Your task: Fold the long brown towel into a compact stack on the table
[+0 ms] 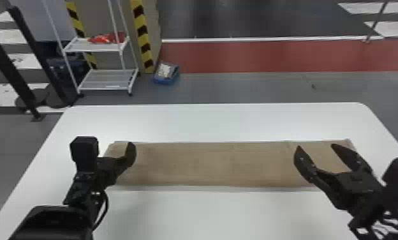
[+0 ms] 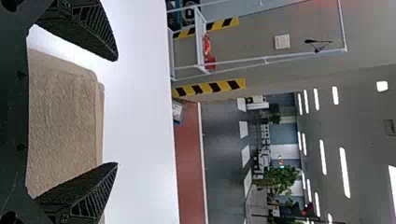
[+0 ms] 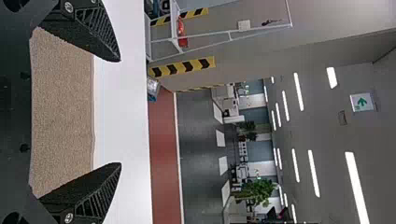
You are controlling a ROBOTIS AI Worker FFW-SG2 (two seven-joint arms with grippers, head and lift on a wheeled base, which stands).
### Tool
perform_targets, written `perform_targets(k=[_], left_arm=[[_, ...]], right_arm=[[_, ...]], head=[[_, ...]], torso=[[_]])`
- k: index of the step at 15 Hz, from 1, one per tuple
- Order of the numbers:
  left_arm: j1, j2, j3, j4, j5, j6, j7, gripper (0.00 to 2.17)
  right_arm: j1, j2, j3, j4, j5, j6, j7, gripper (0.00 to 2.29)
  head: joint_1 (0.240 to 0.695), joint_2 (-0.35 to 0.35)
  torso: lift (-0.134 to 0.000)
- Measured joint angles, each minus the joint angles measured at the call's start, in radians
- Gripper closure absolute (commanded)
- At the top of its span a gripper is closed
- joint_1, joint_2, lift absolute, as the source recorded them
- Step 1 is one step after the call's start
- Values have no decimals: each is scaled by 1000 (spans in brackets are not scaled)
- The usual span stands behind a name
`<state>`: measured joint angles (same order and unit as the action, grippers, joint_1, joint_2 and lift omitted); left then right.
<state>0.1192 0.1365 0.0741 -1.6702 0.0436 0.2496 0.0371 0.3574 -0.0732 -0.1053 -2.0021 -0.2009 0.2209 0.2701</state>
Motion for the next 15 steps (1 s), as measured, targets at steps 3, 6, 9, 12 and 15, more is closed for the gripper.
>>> perform_targets(k=[3, 6, 9, 12, 15], left_arm=[[-7, 2, 65, 27, 14, 51, -41, 87], [-7, 3, 112, 35, 55, 128, -91, 167], [-9, 3, 122, 35, 59, 183, -110, 485], [-9, 2, 116, 33, 57, 192, -128, 1295], [-9, -2, 111, 30, 48, 194, -133, 1663]], right_arm=[[-11, -3, 17, 17, 3, -4, 1, 87], [-18, -3, 26, 26, 7, -3, 1, 87], [-20, -4, 30, 26, 9, -1, 1, 87], [-21, -7, 28, 26, 8, 1, 1, 87], [-21, -10, 27, 26, 1, 2, 1, 87]], head=[[695, 141], [695, 160], [695, 170], [695, 160], [695, 153]], torso=[[-112], [-112], [-112], [-112], [-112]])
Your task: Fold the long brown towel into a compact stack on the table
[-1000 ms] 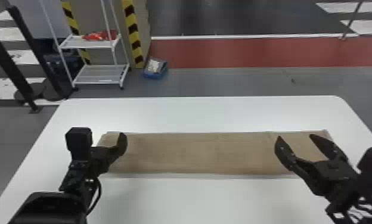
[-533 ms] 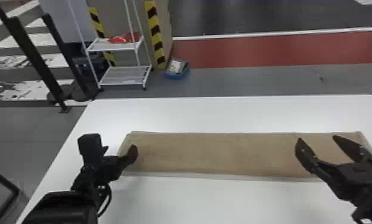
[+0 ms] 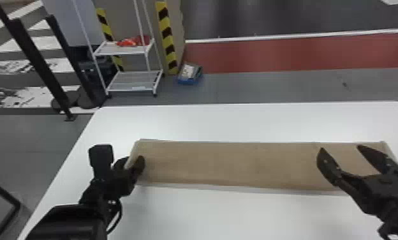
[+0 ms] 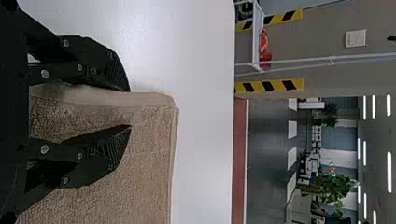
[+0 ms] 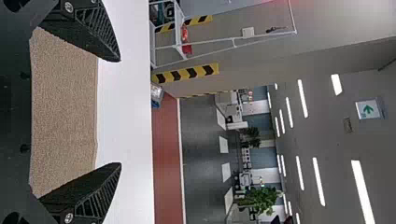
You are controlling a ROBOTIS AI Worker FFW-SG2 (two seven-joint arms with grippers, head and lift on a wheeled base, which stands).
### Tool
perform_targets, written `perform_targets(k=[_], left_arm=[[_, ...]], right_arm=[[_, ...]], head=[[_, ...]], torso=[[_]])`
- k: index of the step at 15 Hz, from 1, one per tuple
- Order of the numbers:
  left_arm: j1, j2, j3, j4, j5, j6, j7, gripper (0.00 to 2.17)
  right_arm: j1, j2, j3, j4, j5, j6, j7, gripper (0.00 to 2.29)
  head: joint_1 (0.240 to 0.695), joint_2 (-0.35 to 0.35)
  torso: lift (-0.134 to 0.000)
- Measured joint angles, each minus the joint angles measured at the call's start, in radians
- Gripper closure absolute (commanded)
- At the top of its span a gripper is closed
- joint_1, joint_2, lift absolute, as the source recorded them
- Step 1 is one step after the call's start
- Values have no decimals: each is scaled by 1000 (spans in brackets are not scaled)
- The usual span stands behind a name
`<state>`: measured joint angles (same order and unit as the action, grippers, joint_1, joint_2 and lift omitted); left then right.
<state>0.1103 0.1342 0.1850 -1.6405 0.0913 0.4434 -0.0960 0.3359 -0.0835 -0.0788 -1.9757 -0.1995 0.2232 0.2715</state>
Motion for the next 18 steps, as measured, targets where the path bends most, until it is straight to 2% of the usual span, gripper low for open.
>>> perform_targets(k=[4, 8, 10, 11, 12, 14, 15, 16, 17, 18], left_arm=[[18, -5, -3, -58, -3, -10, 45, 1774], [67, -11, -45, -251, -3, 54, 121, 1777], [64, -15, -130, -345, -14, 164, 182, 1774], [49, -17, -194, -362, -42, 197, 221, 1771], [26, -25, -282, -369, -93, 221, 257, 1767], [2, -66, -427, -371, -177, 237, 275, 1750], [0, -90, -492, -370, -199, 239, 281, 1555], [-1, -109, -553, -365, -205, 239, 296, 1193], [-1, -121, -601, -357, -205, 235, 309, 326], [-2, -129, -648, -342, -200, 224, 312, -2]], right_arm=[[-2, -3, -5, 3, -9, 0, 0, 87], [-5, -11, -32, 16, -30, -14, -8, 87], [-6, -12, -58, 22, -51, -10, -64, 90], [-6, -12, -66, 25, -62, -7, -101, 90], [-5, -12, -73, 30, -74, -11, -153, 93], [-6, -13, -78, 38, -102, -40, -255, 93], [-6, -13, -79, 39, -112, -58, -302, 93], [-4, -13, -83, 35, -117, -76, -331, 97], [-1, -12, -87, 32, -121, -95, -345, 97], [3, -12, -90, 32, -125, -117, -355, 100]], head=[[695, 153], [695, 120], [695, 72], [695, 37], [695, -50], [695, -141], [695, -189], [695, -233], [695, -266], [695, -334]], torso=[[-112], [-112], [-112], [-112], [-112], [-112], [-112], [-112], [-112], [-112]])
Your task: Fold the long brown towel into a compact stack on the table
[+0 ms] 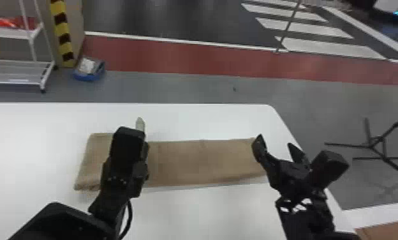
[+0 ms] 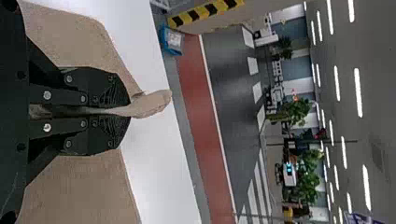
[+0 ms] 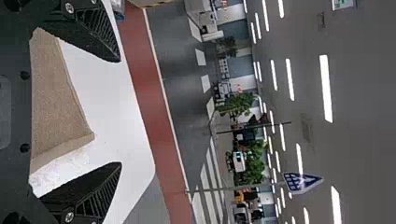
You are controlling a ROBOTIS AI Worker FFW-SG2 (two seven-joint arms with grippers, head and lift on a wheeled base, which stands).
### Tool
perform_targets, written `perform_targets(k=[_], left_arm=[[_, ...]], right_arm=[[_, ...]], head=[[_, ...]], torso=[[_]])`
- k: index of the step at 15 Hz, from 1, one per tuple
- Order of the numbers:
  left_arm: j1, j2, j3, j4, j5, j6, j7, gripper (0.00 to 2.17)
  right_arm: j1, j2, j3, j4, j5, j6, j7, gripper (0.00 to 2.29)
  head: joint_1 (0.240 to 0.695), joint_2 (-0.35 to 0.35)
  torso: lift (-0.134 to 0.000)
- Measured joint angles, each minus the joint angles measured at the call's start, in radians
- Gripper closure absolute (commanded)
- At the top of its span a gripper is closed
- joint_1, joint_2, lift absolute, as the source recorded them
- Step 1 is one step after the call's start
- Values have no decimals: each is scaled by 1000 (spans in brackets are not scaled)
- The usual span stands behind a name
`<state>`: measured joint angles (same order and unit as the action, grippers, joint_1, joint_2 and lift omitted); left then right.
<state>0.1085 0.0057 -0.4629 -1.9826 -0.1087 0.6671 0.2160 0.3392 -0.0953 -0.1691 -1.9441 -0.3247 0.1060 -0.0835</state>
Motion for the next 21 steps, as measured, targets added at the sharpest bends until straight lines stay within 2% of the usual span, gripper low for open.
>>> perform_targets(k=[2, 4, 8, 10, 13, 15, 21], left_arm=[[-2, -3, -52, 21, 39, -15, -14, -2], [-2, -4, -60, 23, 86, -16, -11, 33], [26, -4, 32, 4, 103, -16, -24, 33], [48, -3, 96, -3, 100, -53, -20, 33], [95, 44, 196, -2, 81, -199, -7, 33], [115, 55, 245, 11, 80, -249, -8, 33], [130, 60, 265, 59, 78, -308, -18, 36]], right_arm=[[5, 0, 0, 7, -3, -33, -10, 100], [1, 0, 5, 19, -4, -38, -6, 100], [-26, -1, 26, 59, -4, -18, 17, 100], [-34, 7, 45, 75, -9, 14, 59, 144], [-33, 23, 113, 78, -10, 80, 87, 221], [-28, 24, 163, 78, -3, 128, 90, 343], [-50, 13, 320, 77, 20, 263, 110, 478]], head=[[695, -350], [695, -350], [695, -350], [695, -282], [695, -177], [695, -77], [695, 48]], torso=[[-112], [-112], [-112], [-112], [-112], [-112], [-112]])
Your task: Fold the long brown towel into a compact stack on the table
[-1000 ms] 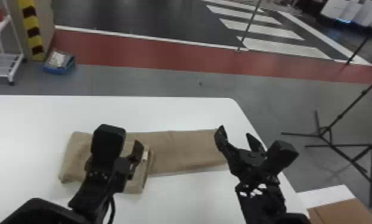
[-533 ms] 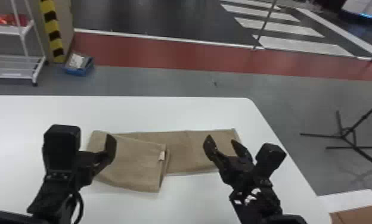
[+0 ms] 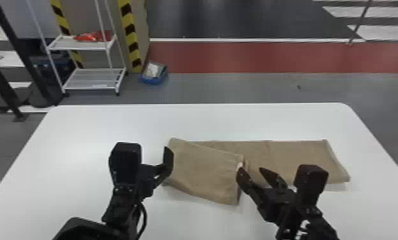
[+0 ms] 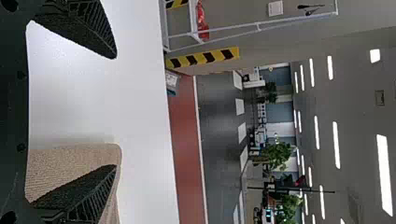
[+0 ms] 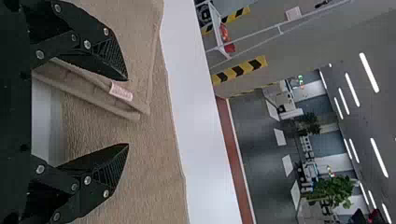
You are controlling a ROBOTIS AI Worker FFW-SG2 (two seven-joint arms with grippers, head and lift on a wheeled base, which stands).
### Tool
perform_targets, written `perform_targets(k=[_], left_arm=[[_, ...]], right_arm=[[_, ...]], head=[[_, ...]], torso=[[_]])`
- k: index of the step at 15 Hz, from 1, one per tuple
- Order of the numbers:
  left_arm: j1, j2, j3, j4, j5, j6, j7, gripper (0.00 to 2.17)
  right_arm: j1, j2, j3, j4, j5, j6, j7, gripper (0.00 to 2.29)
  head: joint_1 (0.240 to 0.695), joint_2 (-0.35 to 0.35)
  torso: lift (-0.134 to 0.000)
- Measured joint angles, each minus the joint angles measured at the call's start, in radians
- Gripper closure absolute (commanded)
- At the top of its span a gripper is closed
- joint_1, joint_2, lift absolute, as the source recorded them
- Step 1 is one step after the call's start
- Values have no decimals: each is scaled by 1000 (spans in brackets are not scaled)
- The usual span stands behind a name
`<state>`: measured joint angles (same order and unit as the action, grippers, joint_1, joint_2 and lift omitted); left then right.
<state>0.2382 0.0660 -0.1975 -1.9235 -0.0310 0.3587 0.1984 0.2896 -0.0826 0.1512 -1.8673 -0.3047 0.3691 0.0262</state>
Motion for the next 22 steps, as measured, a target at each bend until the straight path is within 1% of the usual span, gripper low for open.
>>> perform_targets(k=[2, 6, 7, 8, 9, 14, 15, 16, 17, 18, 19, 20, 22], left_arm=[[4, 1, 0, 1, -1, 0, -3, 36], [10, 7, 1, -2, -1, 0, -2, 36], [10, 7, 1, -2, -1, 0, -3, 36], [10, 8, 1, 0, -1, 0, -3, 36], [10, 8, 1, 3, -1, 0, -4, 36], [7, 8, 1, 17, -1, -3, -4, 36], [6, 8, 1, 19, -1, -4, -4, 36], [6, 8, 1, 20, -1, -4, -4, 36], [6, 8, 1, 21, -1, -5, -3, 36], [6, 8, 2, 21, -1, -5, -3, 36], [6, 8, 5, 21, -1, -5, -3, 36], [6, 8, 8, 21, -1, -5, -5, 36], [7, 8, 15, 21, -1, -4, -5, 36]], right_arm=[[-13, 0, 25, 3, 12, 31, -10, 478], [-20, 0, 33, 5, 23, 61, -26, 478], [-24, 0, 32, 8, 25, 73, -26, 552], [-31, 0, 32, 13, 25, 90, -26, 701], [-40, 1, 32, 21, 25, 108, -26, 768], [-53, 0, 38, 32, 23, 122, -23, 772], [-54, 0, 40, 32, 23, 119, -23, 1015], [-56, 0, 40, 31, 23, 119, -22, 1173], [-59, 0, 40, 31, 24, 122, -21, 1244], [-62, 0, 39, 32, 24, 126, -19, 1423], [-64, 0, 39, 33, 22, 129, -15, 1460], [-65, 0, 38, 34, 20, 129, -9, 1558], [-69, -1, 33, 28, 12, 118, 11, 1588]], head=[[695, 66], [695, 74], [695, 74], [695, 74], [695, 75], [695, 80], [695, 80], [695, 81], [695, 81], [695, 81], [695, 82], [695, 86], [695, 92]], torso=[[-112], [-112], [-112], [-112], [-112], [-112], [-112], [-112], [-112], [-112], [-112], [-112], [-112]])
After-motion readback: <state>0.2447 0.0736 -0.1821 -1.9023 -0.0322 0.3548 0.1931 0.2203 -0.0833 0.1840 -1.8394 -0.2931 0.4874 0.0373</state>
